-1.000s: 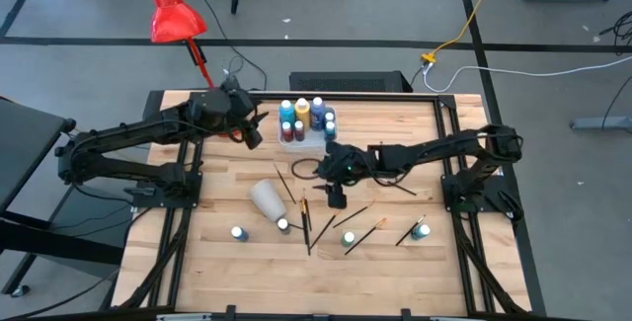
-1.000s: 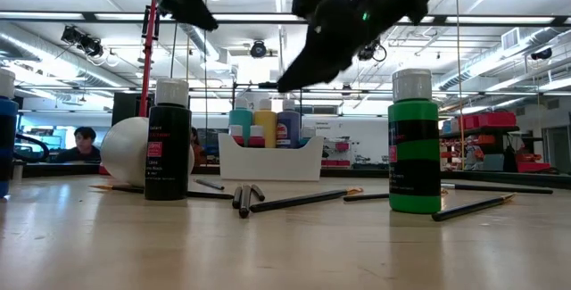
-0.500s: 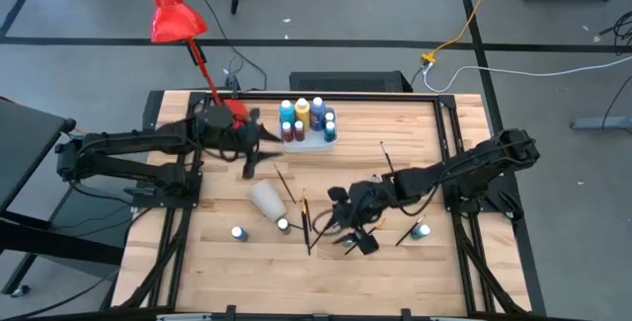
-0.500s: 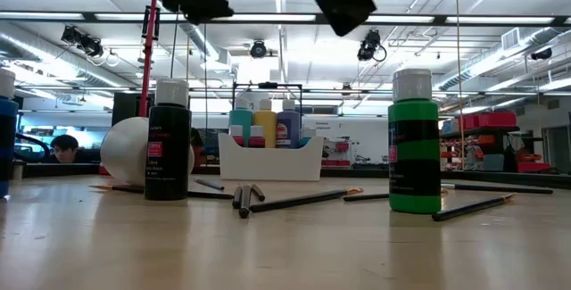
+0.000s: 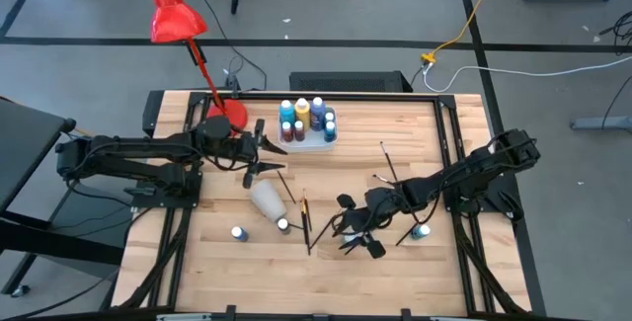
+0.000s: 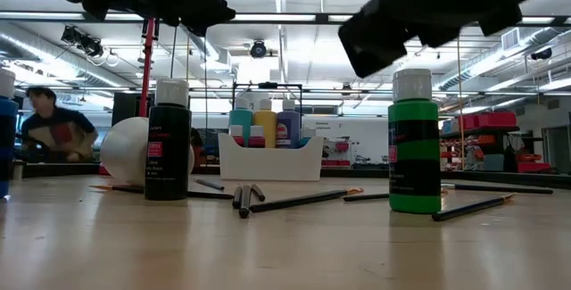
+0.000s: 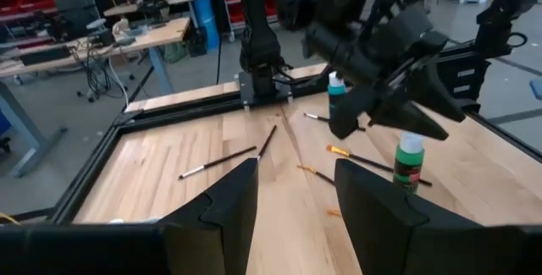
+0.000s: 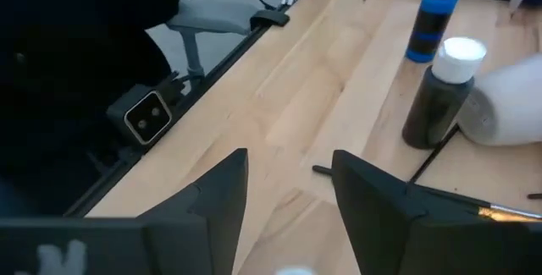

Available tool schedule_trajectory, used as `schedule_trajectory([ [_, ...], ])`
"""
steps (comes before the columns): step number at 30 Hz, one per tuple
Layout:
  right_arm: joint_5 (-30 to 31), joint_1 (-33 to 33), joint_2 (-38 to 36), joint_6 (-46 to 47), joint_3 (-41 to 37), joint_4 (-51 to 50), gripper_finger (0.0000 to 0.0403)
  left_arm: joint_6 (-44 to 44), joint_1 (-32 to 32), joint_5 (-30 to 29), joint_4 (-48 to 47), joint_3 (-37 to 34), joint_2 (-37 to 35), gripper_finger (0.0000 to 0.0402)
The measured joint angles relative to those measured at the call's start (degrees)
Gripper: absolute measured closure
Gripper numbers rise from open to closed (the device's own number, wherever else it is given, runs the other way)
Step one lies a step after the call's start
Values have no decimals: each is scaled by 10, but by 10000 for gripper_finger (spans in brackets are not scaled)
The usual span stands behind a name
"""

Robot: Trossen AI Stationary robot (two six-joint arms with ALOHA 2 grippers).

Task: Pick & Place Paint Supplies
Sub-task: Put the green paint bottle into the white bin

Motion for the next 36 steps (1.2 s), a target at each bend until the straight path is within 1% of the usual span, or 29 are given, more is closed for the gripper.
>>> schedule_trajectory([
  [5, -8, -1, 1, -7, -46, 40, 227, 0, 0, 0, 24, 0, 0, 235],
  [10, -7, -2, 1, -16, -68, 71, 227, -1, 0, 0, 46, 0, 0, 235],
  [15, 6, -3, 1, -46, -70, 71, 227, -4, 0, 0, 60, 0, 0, 235],
  [32, 7, -10, 7, -46, -70, 42, 227, -33, 0, 0, 62, 0, 0, 235],
  [36, 7, -20, 7, -41, -70, 40, 240, -33, 0, 0, 62, 0, 0, 235],
])
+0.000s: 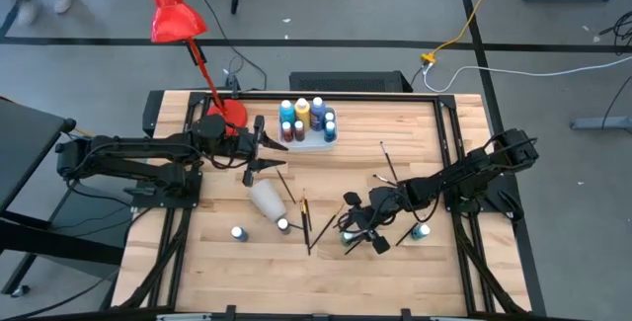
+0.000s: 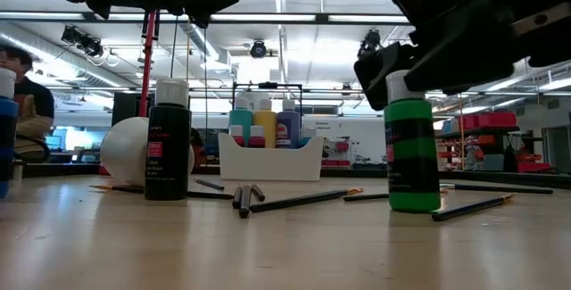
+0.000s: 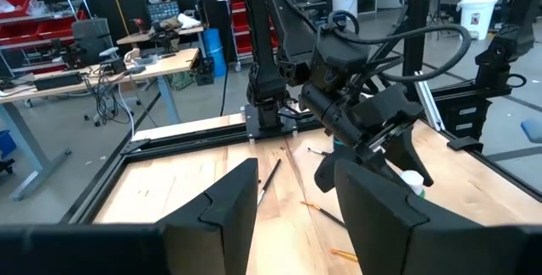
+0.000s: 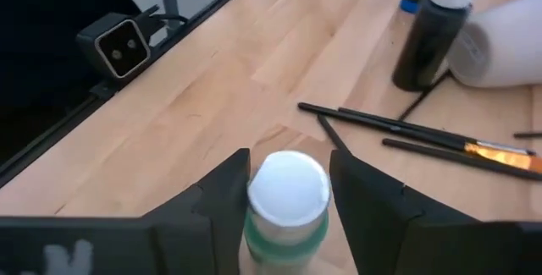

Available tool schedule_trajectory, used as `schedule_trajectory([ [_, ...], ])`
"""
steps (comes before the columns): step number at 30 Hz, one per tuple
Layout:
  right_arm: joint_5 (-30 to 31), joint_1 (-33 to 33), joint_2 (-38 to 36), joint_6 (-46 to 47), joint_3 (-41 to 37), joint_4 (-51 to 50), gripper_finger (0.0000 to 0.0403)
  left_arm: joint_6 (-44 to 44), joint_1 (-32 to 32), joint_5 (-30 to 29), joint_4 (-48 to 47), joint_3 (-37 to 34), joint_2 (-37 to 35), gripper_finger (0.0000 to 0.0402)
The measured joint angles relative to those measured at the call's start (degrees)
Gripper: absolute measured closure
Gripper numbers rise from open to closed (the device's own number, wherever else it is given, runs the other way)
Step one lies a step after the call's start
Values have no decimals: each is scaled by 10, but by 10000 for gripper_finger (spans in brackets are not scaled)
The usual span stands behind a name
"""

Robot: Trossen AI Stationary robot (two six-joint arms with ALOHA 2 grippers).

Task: Pick & Place Paint Supplies
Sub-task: Put the green paint bottle into the white bin

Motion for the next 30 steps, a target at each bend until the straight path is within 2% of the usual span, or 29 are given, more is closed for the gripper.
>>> schedule_trajectory([
  [5, -2, -10, -1, 37, 1, -10, 286, -47, 0, 0, 0, 0, 0, 235],
  [9, -18, -11, 0, 32, -1, 13, 287, -74, 0, -5, -2, 0, -15, 235],
  [13, -29, -20, -18, -24, 0, 64, 287, -63, 0, -26, -3, 1, -43, 235],
  [18, -22, -78, -65, -40, 0, 90, 282, -59, 0, -65, -9, 1, -93, 235],
  [20, 8, -110, -80, -54, 0, 120, 283, -50, 0, -80, -11, 1, -108, 235],
  [23, 128, -161, -86, -58, 3, 184, 284, -43, 0, -89, -14, 1, -120, 235],
  [26, 223, -206, -78, -45, 28, 214, 284, -36, 0, -90, -13, 1, -124, 235],
  [28, 259, -231, -63, -20, 52, 201, 284, -33, 0, -90, -17, 1, -123, 235],
  [30, 262, -249, -39, -3, 84, 177, 284, -33, 0, -90, -13, 1, -119, 235],
])
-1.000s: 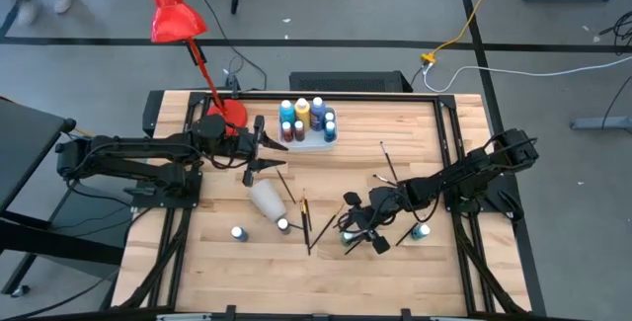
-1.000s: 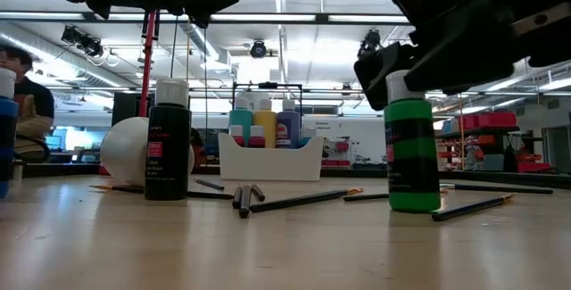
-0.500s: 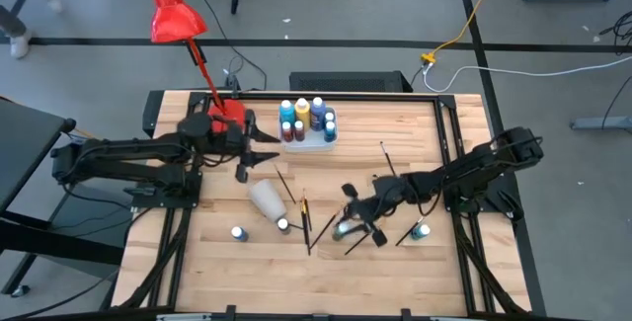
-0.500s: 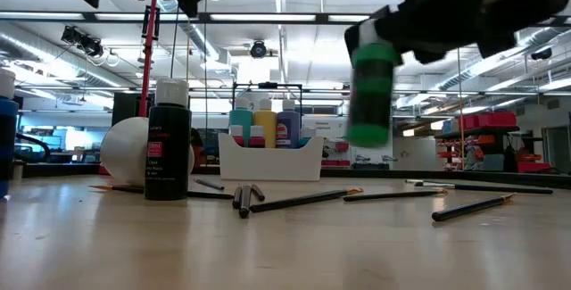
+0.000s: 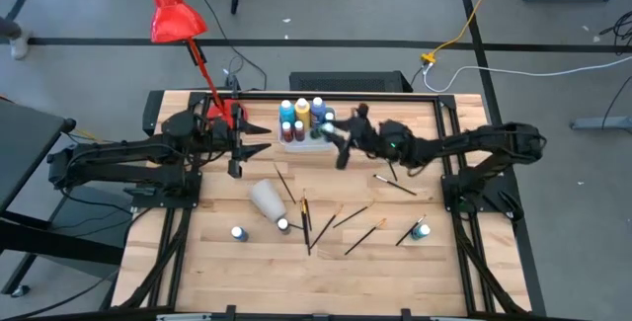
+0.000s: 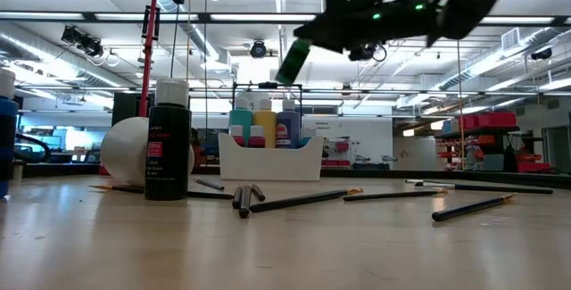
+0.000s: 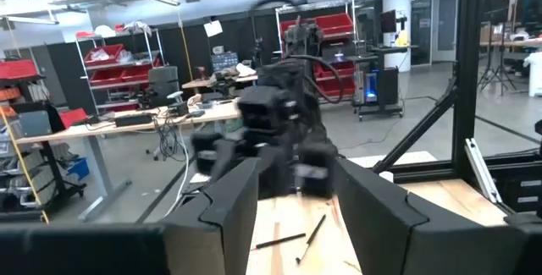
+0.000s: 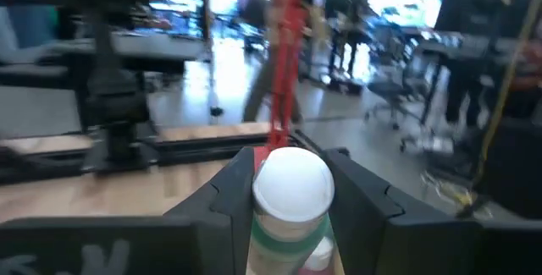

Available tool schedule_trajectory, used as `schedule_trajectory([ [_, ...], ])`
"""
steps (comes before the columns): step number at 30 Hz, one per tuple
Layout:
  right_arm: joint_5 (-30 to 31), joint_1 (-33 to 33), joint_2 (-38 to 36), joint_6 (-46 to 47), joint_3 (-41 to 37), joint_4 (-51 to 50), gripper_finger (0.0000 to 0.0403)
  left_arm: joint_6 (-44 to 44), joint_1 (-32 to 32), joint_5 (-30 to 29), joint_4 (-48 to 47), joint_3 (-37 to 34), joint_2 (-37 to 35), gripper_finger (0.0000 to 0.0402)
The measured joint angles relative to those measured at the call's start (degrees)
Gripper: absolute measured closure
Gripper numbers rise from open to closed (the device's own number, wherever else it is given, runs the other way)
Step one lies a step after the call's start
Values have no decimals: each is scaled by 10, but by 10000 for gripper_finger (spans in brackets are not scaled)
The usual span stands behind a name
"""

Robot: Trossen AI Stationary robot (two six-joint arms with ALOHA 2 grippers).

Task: Pick & Place Paint Supplies
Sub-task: Put the green paint bottle into the white bin

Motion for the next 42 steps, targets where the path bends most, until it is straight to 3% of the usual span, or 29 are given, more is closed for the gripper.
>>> schedule_trajectory([
  [4, 8, -10, 63, 14, 72, -61, 284, 0, 0, 0, -3, 0, 5, 235],
  [9, 149, -10, 129, 19, 146, -206, 284, 3, 0, 0, -1, 0, 5, 235],
  [11, 172, -11, 146, 38, 161, -211, 284, 4, 0, 0, -1, 0, 5, 235],
  [21, 165, -38, 192, 101, 167, -197, 284, 16, 0, -5, -1, 0, 5, 235],
  [42, 155, -48, 200, 102, 167, -255, 270, 21, 0, -4, -1, 0, 5, 235],
])
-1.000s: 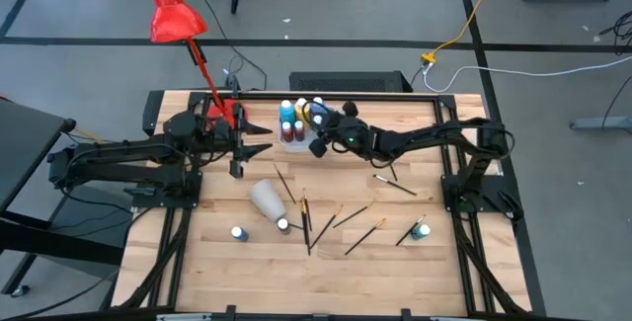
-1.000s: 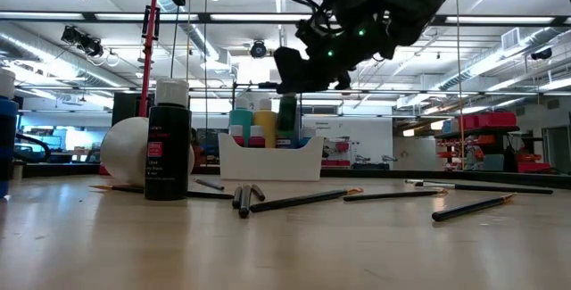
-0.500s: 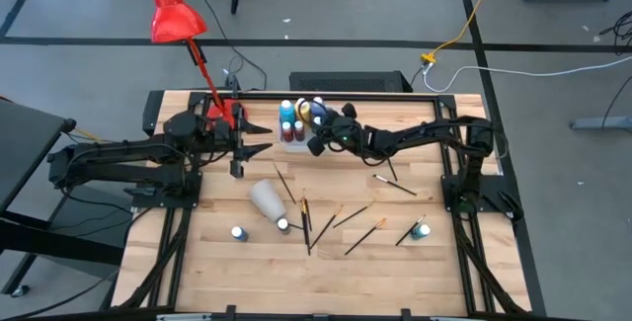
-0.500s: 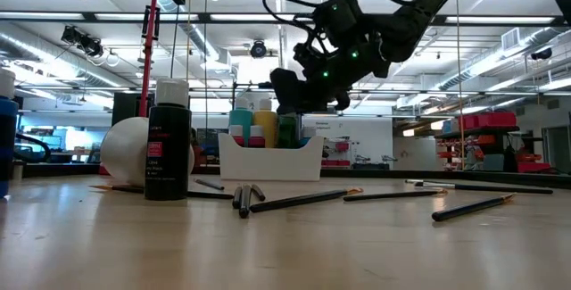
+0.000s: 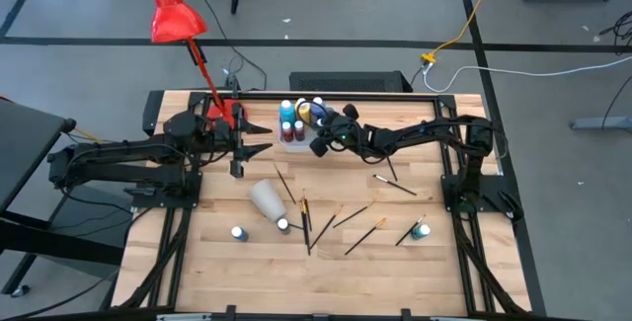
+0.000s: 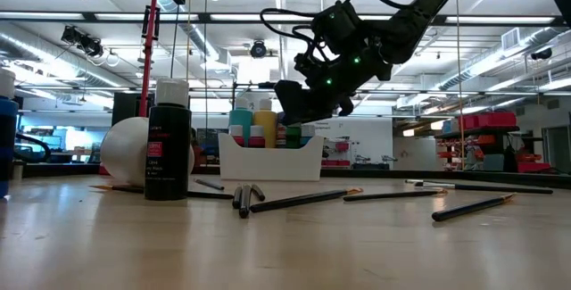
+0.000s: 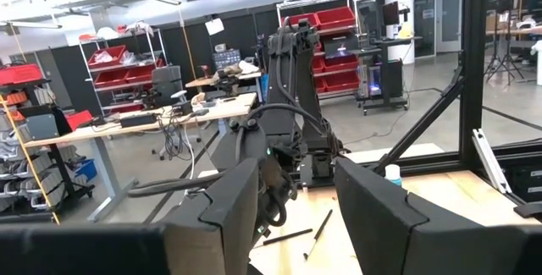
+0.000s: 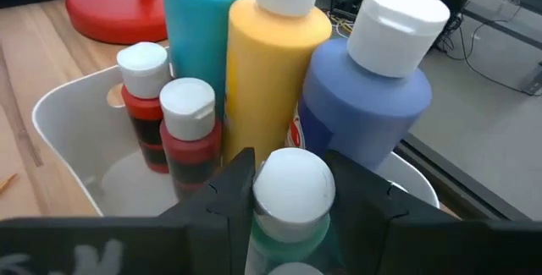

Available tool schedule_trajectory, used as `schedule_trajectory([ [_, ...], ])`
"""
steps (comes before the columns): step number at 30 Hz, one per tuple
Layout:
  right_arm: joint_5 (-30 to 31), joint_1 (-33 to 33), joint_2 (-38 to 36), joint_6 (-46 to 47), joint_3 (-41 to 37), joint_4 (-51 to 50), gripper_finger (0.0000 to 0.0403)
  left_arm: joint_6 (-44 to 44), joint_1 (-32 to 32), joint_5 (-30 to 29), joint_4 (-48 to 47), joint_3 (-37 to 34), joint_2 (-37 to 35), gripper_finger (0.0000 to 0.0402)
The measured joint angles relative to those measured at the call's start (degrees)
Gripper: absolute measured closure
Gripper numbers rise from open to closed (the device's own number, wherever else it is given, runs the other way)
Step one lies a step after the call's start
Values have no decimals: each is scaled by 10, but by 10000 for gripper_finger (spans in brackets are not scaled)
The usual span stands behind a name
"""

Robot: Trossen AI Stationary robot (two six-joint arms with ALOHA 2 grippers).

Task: Pick & Place Paint Supplies
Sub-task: Put the green paint bottle into the white bin, then put the black paint bottle into the white bin

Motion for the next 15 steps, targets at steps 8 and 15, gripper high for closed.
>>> schedule_trajectory([
  [8, -3, -9, 0, 0, 0, 2, 241, 0, 0, 0, 0, 0, 0, 235],
  [15, -3, -12, 0, -4, 0, 2, 239, 0, 0, 0, 0, 0, 0, 235],
])
